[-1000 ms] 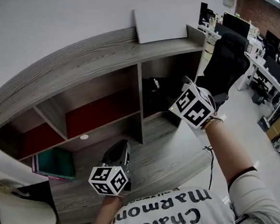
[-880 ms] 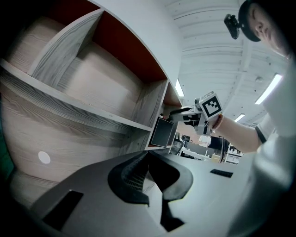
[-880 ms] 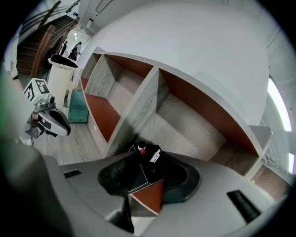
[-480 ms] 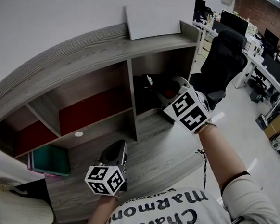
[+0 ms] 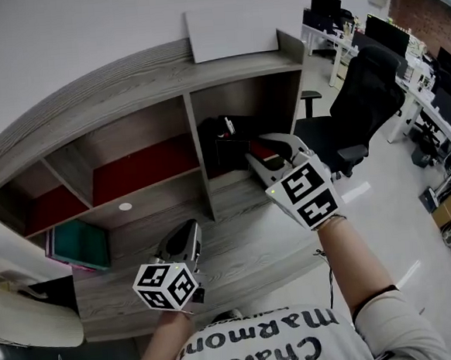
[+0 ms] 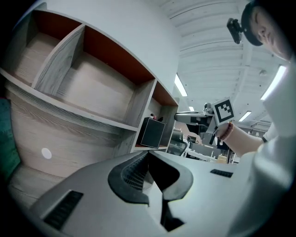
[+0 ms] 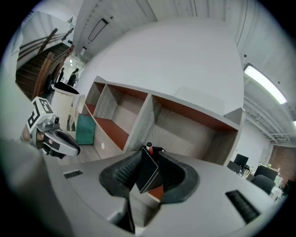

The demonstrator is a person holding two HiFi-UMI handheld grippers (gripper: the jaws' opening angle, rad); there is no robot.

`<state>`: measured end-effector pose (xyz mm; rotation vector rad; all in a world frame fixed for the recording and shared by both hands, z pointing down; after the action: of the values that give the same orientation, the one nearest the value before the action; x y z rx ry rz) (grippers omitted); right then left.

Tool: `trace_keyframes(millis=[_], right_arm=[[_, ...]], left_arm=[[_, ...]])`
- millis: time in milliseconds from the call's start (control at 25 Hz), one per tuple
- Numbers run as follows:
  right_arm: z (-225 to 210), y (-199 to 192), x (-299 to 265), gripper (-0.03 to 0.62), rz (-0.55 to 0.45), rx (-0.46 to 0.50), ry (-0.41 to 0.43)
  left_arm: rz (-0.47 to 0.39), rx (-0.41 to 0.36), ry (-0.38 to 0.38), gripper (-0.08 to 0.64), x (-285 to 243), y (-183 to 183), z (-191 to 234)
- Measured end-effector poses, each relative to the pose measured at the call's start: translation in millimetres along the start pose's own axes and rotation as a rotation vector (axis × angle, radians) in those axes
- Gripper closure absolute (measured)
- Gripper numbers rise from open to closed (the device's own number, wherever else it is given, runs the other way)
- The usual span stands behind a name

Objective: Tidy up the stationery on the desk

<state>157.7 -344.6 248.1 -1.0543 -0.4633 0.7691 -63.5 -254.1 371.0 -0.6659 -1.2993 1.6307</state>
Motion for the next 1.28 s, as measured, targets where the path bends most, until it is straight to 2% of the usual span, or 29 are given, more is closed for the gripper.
trace_keyframes(millis=[440,640,960,1280], right_arm=[[10.1,-29.6,72.8,0.511,-0.102,-0.203,-0.039],[19.1,-44.1,106.9,0.532,-0.139,-0.324,-0.052],[46.0,-65.1,151.1,0.549,-0.169,-0.44,-0.042],[62.1,-91.9,192.9,0.577,-0.122,-0.546,-0.05]], left_arm=[[-0.136,-0.055,0.043,0.545,9.3,8.4,-74.1],[-0.148,-0.019,0.068,0.545,16.4,2.7,-103.3],[-0.163,-0.04,0.119,0.545,44.3,-13.4,-143.8],[-0.143,-0.045,0.144,0.545,71.9,-34.7,-182.5]])
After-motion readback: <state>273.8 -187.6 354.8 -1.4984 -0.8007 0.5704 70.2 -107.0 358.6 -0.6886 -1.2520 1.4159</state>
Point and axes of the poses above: the fingertips, and each gripper's own axes: x backward along the fingers, z to its left, y out of its top, the point moved 8 cm from there along x, backward along the fingers, and after that the axes turned 14 degrees about -z, right-handed, at the moved point
